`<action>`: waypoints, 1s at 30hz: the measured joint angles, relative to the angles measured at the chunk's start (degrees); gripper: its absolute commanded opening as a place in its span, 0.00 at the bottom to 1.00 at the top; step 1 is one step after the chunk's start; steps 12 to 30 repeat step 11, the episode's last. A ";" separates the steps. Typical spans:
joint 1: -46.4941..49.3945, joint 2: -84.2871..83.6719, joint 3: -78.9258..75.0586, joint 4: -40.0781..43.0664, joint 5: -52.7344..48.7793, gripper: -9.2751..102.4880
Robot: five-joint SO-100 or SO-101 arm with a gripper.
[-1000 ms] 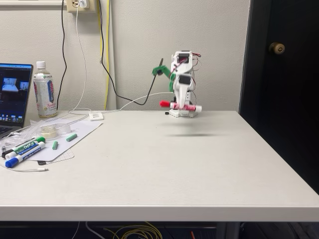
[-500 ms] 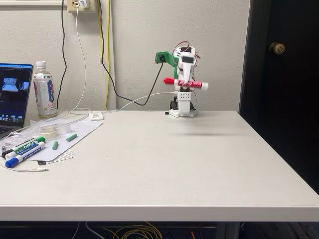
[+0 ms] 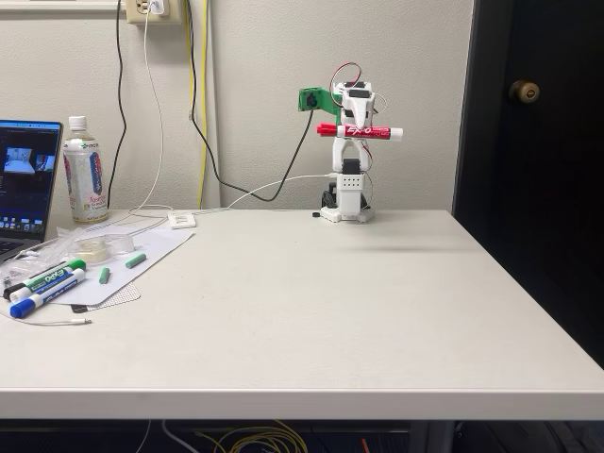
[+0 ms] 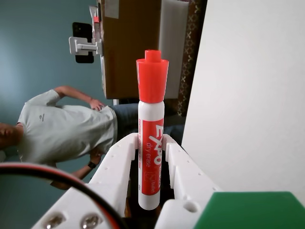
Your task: Pick up the red marker.
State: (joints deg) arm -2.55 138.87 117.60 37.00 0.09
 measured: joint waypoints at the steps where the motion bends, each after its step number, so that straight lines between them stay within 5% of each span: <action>1: 0.00 0.09 0.00 0.09 0.26 0.10; 30: 0.00 0.18 0.00 0.09 0.88 0.10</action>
